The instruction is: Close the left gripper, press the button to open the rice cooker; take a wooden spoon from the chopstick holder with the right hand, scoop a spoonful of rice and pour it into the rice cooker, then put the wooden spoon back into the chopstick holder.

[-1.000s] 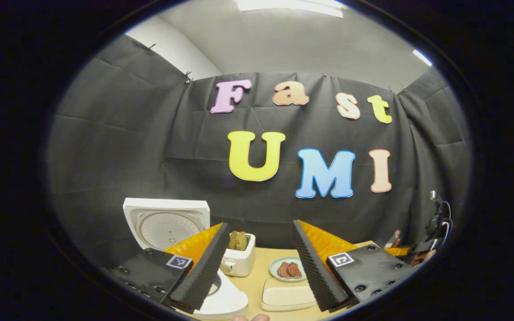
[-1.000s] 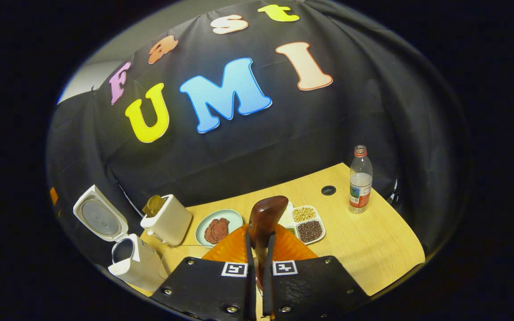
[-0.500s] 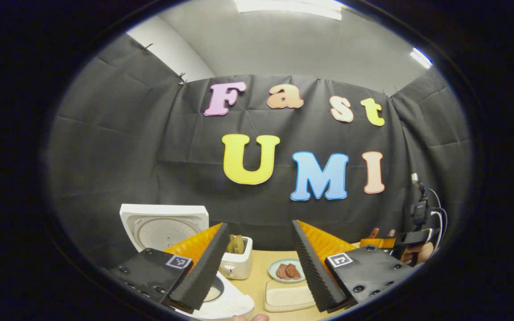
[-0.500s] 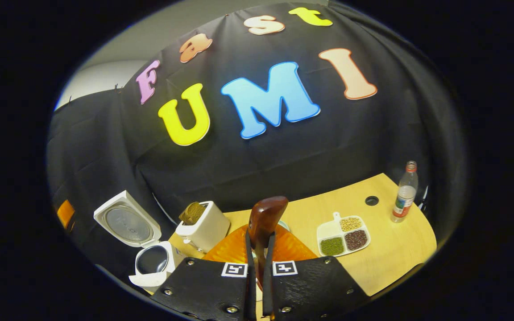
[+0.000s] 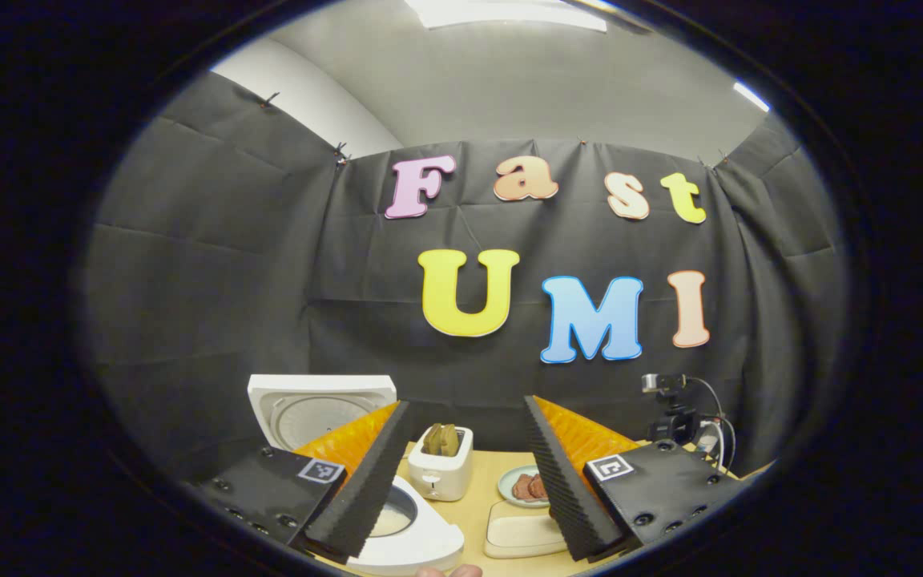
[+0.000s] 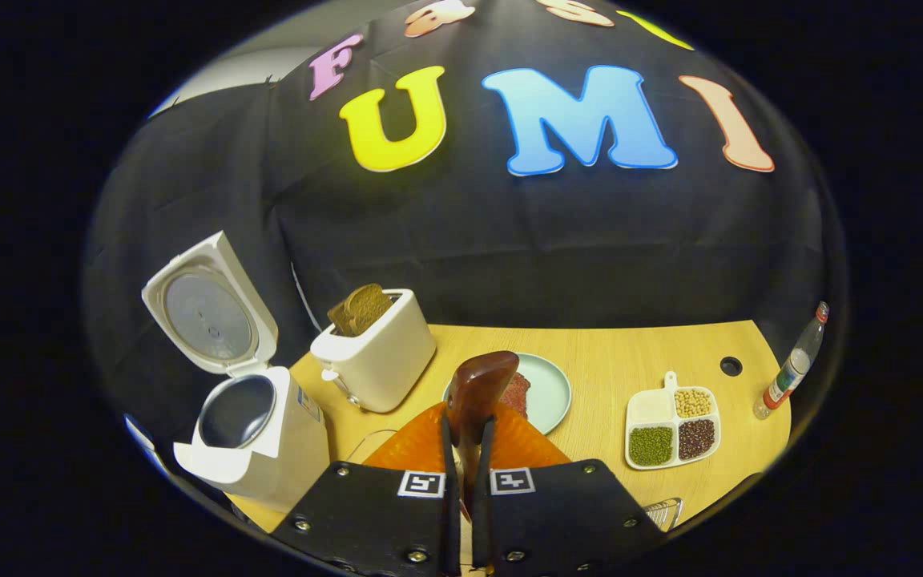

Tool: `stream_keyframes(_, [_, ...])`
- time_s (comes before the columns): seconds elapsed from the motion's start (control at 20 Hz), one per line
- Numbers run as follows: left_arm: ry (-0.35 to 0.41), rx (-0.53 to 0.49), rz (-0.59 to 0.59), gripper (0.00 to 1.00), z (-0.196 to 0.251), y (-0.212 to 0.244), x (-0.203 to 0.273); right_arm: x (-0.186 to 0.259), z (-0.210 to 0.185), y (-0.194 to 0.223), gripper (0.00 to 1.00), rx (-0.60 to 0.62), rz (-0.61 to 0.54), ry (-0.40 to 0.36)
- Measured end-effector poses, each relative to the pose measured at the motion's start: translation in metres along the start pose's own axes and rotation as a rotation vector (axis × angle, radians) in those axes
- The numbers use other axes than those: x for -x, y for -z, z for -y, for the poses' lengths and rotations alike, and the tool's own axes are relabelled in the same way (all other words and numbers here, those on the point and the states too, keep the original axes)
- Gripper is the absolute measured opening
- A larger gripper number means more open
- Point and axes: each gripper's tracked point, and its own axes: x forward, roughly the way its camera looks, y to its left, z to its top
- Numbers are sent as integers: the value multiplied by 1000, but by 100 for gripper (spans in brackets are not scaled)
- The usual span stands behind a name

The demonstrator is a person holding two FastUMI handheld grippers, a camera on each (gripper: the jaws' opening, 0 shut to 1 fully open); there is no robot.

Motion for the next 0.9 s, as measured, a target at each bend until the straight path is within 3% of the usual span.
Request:
stream_keyframes(0.05, [-13, 1, -3, 91, -2, 1, 2, -6, -1, 8, 6, 43, -14, 2])
stream_keyframes(0.25, [-40, -25, -9, 94, -2, -2, 7, -18, -8, 34, 6, 165, -47, -15])
stream_keyframes(0.4, [-48, -36, -11, 91, 2, -1, 11, -18, -18, 61, 7, 164, -92, -44])
stream_keyframes(0.55, [-49, -34, -6, 94, 3, -5, 18, -15, -26, 65, 6, 117, -90, -60])
stream_keyframes(0.9, [-71, 3, -6, 91, -12, 3, 31, -11, -42, 75, 6, -201, -153, -102])
